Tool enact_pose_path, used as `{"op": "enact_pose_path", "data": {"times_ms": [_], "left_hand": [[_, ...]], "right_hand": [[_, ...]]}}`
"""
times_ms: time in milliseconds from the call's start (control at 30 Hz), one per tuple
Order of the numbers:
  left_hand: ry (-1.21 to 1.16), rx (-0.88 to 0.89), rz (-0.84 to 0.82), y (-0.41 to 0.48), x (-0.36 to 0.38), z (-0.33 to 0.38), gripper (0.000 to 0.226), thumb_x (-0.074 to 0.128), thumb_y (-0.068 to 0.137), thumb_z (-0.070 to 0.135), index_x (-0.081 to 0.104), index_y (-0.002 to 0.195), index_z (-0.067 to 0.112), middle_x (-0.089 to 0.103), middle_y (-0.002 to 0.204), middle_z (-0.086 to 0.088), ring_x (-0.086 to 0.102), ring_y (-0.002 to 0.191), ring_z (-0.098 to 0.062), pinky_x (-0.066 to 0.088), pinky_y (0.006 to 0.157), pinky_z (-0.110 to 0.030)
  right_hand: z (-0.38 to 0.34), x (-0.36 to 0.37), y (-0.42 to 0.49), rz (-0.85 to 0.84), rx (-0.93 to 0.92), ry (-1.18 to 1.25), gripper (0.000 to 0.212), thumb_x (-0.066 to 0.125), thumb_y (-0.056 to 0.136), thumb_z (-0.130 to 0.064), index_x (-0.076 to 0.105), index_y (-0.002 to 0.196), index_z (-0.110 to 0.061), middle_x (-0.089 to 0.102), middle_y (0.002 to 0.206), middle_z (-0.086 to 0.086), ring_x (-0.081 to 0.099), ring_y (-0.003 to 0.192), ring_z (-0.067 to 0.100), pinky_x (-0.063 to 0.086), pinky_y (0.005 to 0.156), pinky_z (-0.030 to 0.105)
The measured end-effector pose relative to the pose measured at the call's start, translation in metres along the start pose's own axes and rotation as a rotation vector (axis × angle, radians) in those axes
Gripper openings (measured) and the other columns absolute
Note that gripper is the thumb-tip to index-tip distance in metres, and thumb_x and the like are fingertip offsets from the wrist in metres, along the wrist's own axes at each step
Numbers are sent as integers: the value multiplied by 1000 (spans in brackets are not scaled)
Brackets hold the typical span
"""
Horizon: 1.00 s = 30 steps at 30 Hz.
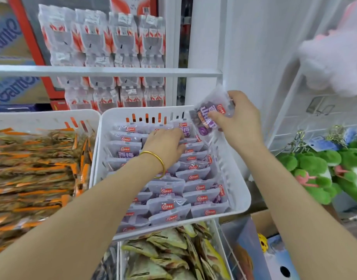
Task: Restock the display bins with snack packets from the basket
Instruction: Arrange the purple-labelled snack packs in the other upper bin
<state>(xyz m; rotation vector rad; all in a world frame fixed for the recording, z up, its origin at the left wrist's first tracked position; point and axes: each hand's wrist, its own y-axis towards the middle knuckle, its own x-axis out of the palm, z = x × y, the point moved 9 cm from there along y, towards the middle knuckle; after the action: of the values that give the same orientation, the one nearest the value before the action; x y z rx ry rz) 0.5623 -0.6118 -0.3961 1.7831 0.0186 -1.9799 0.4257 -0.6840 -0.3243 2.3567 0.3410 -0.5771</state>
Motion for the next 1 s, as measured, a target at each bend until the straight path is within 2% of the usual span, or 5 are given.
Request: {"op": "enact_pose_path", "data": {"times_ms": [167, 467, 700, 833, 1000], "left_hand": [[-68, -34, -18, -1, -1, -6, 24, 51, 92, 33, 53, 110, 17, 64, 103, -8, 56, 97, -29, 43, 86, -37], [-219, -108, 110, -11, -22, -37, 38, 56, 90, 22, 46, 124, 8, 52, 125, -10, 49, 112, -26, 43, 95, -38], [-345, -85, 150, -8, -26, -34, 54, 54, 91, 16, 31, 140, 15, 50, 129, -10, 54, 111, -27, 46, 95, -44], [-394, -61, 219, -3, -36, -27, 48, 49, 95, 18, 33, 139, 26, 52, 125, -6, 58, 95, -24, 52, 84, -42], [-325, -73, 207, 7, -40, -20, 29, 41, 98, 25, 47, 125, 17, 60, 110, -9, 57, 89, -26, 51, 80, -41]], "right_hand": [[4, 5, 1, -27, -14, -5, 40, 66, 85, -12, 52, 122, -12, 52, 105, -5, 47, 93, 10, 31, 73, 12], [-12, 40, 20, -376, -78, 48, 35, 52, 91, 3, 60, 121, -13, 58, 111, -1, 53, 109, 14, 47, 97, 37], [-35, 57, 24, -562, -137, -106, 40, 51, 92, 4, 62, 124, -16, 55, 116, 0, 51, 111, 13, 47, 95, 30], [-28, 59, 20, -536, -176, -201, 40, 53, 90, 2, 60, 125, -15, 60, 126, 4, 53, 116, 18, 39, 92, 22], [-10, 25, 26, -277, -114, -195, 26, 57, 87, 1, 65, 109, -10, 63, 106, 7, 51, 90, 16, 37, 78, 21]]}}
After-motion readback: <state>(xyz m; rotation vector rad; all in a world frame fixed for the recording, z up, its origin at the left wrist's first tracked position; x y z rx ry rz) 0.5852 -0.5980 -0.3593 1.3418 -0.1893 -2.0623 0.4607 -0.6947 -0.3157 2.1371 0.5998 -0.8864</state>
